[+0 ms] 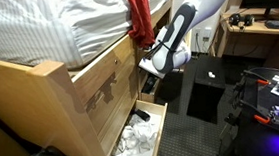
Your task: Close the topmost drawer on the left
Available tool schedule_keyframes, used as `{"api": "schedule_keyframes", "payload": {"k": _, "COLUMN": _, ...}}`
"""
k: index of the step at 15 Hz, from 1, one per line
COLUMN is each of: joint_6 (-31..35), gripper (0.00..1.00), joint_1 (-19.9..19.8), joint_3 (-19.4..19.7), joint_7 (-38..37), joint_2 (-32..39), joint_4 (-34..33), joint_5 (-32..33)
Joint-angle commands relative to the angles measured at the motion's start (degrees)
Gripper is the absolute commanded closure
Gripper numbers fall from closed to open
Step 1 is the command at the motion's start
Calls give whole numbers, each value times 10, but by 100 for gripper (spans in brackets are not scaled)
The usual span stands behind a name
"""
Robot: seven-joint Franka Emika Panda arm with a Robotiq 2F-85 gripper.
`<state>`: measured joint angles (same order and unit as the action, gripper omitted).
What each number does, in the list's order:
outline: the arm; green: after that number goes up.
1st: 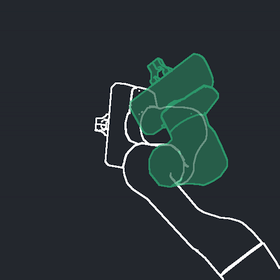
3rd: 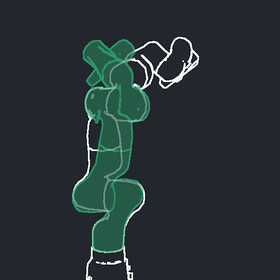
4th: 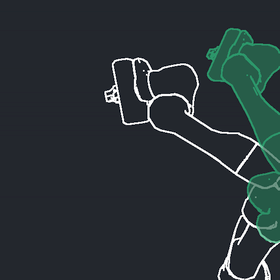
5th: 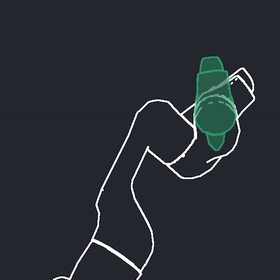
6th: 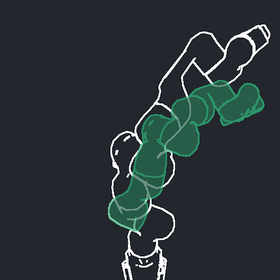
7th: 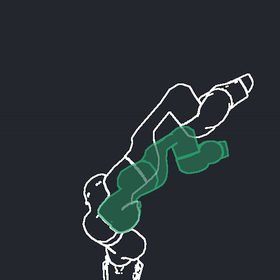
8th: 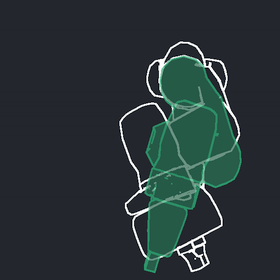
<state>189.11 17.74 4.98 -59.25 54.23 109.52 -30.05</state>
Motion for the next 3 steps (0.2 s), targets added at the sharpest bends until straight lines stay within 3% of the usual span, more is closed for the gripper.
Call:
{"api": "schedule_keyframes", "payload": {"k": 1, "joint_6": 3, "gripper": 0, "joint_1": 5, "joint_3": 4, "joint_7": 1, "joint_2": 3, "joint_4": 0, "joint_5": -6}}
{"api": "schedule_keyframes", "payload": {"k": 3, "joint_6": 4, "gripper": 0, "joint_1": 11, "joint_3": 8, "joint_7": -3, "joint_2": 4, "joint_4": 0, "joint_5": -8}}
